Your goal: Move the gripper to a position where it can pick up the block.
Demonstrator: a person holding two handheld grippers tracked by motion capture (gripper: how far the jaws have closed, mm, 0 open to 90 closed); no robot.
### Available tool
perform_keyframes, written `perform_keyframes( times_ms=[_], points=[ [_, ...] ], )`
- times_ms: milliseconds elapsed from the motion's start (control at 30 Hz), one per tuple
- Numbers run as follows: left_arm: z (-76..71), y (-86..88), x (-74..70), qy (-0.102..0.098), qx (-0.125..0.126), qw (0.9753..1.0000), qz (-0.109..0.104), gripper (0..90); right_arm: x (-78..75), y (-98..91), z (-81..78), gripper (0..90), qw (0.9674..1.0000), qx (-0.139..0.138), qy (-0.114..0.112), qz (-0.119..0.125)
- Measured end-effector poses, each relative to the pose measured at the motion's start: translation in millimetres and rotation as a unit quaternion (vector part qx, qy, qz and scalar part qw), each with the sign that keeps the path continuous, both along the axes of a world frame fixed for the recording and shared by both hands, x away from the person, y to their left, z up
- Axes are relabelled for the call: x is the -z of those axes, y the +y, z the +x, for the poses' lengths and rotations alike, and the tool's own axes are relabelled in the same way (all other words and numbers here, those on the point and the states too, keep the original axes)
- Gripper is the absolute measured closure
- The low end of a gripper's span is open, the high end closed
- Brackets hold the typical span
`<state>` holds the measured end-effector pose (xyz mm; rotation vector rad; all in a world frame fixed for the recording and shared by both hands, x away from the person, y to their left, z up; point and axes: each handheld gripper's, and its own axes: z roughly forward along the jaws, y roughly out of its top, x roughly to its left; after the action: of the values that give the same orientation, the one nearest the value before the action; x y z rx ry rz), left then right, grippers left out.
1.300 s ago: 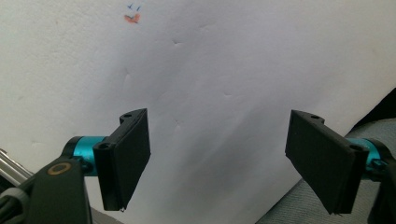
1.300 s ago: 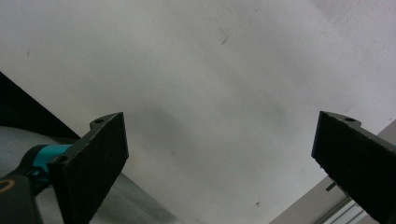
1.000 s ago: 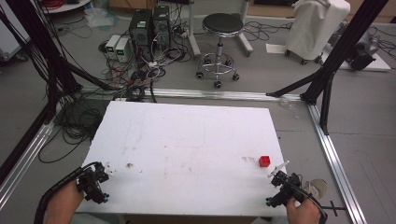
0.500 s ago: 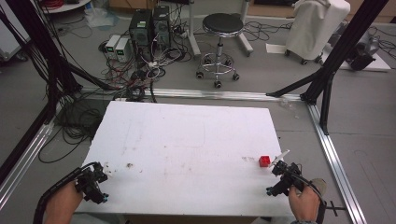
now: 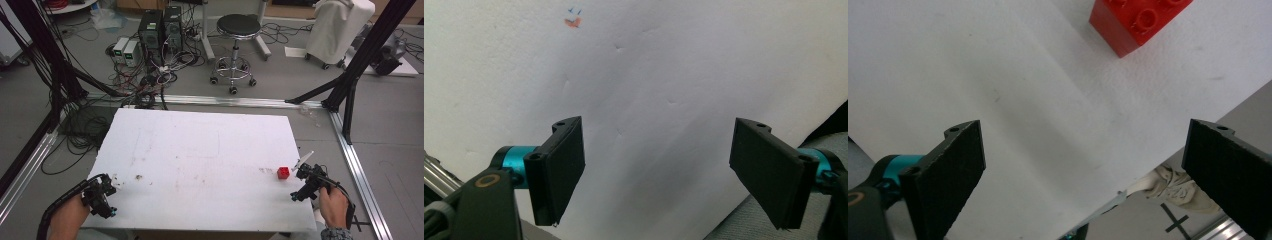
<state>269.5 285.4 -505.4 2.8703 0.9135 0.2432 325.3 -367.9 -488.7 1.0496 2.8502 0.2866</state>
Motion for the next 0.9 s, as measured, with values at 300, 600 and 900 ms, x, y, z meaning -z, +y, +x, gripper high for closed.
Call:
perform_keyframes(
  times_ms=[300,600,900],
  points=[
    [0.5,-2.5,1.4,-0.002,0.006,1.0000,0.005,22.4,-10.0,-9.8,18.3,2.9,0.9991,-0.043,0.001,-0.007],
    [0.5,-4.9,3.0,0.000,0.007,1.0000,0.005,22.4,-17.4,-5.3,32.6,2.9,0.9939,-0.106,-0.007,-0.029],
    [-0.3,-7.7,1.8,-0.003,0.010,0.9999,0.008,22.4,-20.1,4.0,46.5,2.9,0.9812,-0.184,-0.012,-0.056]
  ],
)
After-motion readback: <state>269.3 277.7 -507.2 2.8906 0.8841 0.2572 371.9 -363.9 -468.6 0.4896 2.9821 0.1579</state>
